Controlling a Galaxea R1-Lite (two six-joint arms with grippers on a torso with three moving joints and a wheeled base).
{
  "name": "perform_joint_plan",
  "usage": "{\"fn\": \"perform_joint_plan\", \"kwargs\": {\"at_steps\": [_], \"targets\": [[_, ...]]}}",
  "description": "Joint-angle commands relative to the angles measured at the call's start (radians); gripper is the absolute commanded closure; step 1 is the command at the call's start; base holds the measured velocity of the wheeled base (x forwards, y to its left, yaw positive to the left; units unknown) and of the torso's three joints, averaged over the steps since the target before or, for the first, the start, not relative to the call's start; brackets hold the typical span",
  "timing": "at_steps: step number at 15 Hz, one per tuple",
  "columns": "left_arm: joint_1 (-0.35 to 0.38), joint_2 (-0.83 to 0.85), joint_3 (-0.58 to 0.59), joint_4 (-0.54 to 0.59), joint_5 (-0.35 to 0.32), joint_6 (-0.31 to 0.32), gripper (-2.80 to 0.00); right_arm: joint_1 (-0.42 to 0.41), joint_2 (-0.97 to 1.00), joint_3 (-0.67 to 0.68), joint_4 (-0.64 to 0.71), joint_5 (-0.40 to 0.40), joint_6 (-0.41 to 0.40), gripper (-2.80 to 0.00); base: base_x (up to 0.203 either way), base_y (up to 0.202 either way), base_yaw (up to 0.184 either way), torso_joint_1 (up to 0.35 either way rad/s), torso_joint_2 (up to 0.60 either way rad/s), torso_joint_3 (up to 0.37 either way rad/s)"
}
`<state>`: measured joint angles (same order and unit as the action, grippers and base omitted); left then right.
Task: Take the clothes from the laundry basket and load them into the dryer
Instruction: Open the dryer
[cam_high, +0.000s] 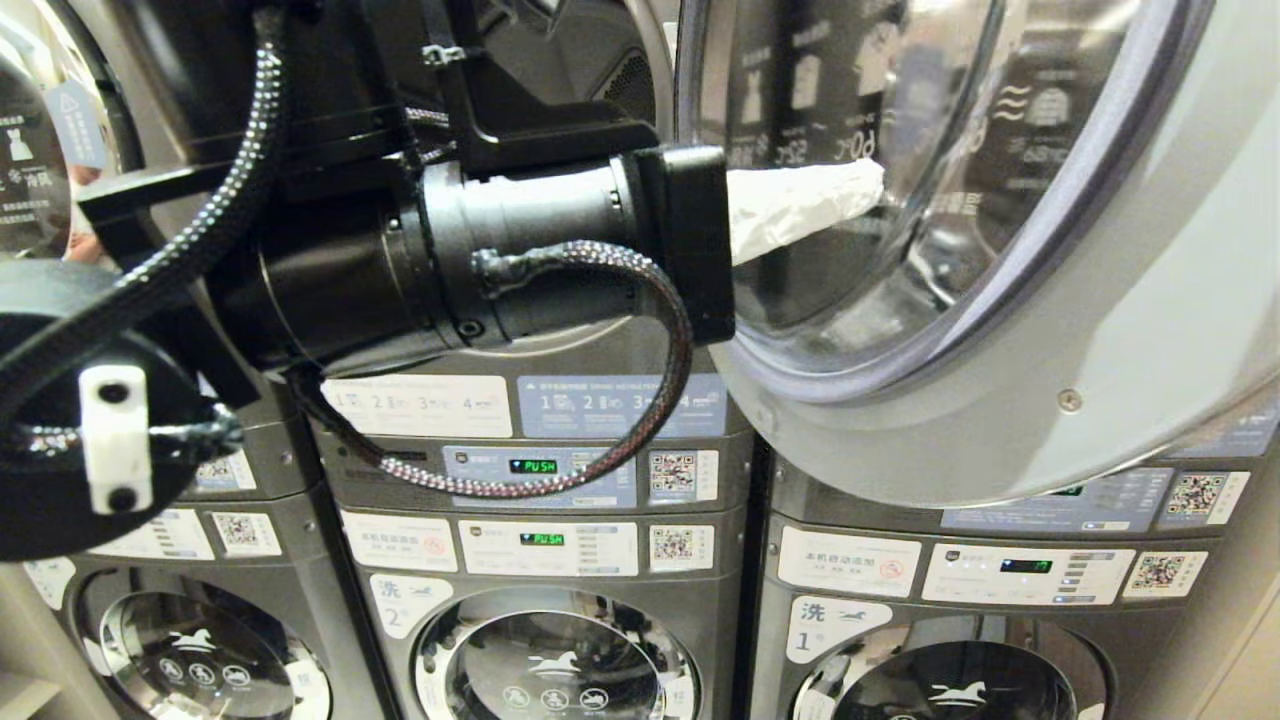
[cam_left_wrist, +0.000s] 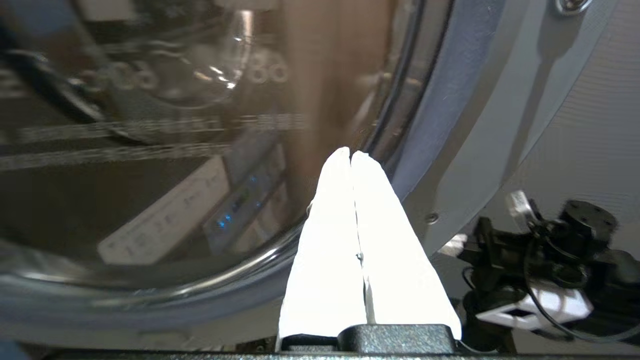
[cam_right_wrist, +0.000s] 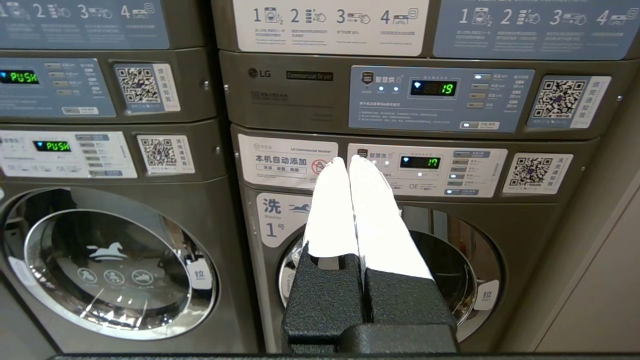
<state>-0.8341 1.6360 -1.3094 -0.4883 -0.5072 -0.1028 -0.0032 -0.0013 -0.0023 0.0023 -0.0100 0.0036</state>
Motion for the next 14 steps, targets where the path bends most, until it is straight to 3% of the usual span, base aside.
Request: {"fn": "perform_joint_plan", "kwargs": {"at_steps": [1, 3, 6, 7, 9, 11, 14], "targets": [[0.015, -0.053, 0.032, -0.003, 0.029, -0.003, 0.0, 0.0, 0.0, 0.001, -0.001, 0.001, 0.001, 0.0, 0.0, 0.0, 0.0, 0.0, 0.0, 0.0], [0.092, -0.148, 0.132, -0.001, 0.061, 0.002, 0.0, 0.0, 0.0, 0.002, -0.005, 0.011, -0.02, 0.0, 0.0, 0.0, 0.0, 0.0, 0.0, 0.0], [0.37, -0.262, 0.3, 0.002, 0.105, 0.05, 0.0, 0.0, 0.0, -0.001, -0.019, 0.019, -0.047, 0.0, 0.0, 0.0, 0.0, 0.0, 0.0, 0.0], [0.481, -0.316, 0.386, 0.004, 0.11, 0.064, 0.0, 0.0, 0.0, -0.036, -0.042, 0.053, -0.051, 0.0, 0.0, 0.0, 0.0, 0.0, 0.0, 0.0], [0.7, -0.449, 0.59, 0.009, 0.117, 0.087, 0.0, 0.0, 0.033, -0.163, -0.057, 0.201, -0.061, 0.0, 0.0, 0.0, 0.0, 0.0, 0.0, 0.0], [0.856, -0.567, 0.78, 0.022, 0.12, 0.109, 0.0, -0.001, 0.164, -0.265, -0.066, 0.288, -0.075, 0.0, 0.0, 0.0, 0.0, 0.0, 0.0, 0.0], [1.02, -0.745, 1.012, 0.042, 0.134, 0.201, 0.0, 0.001, 0.383, -0.436, -0.118, 0.358, -0.081, 0.0, 0.0, 0.0, 0.0, 0.0, 0.0, 0.0]]}}
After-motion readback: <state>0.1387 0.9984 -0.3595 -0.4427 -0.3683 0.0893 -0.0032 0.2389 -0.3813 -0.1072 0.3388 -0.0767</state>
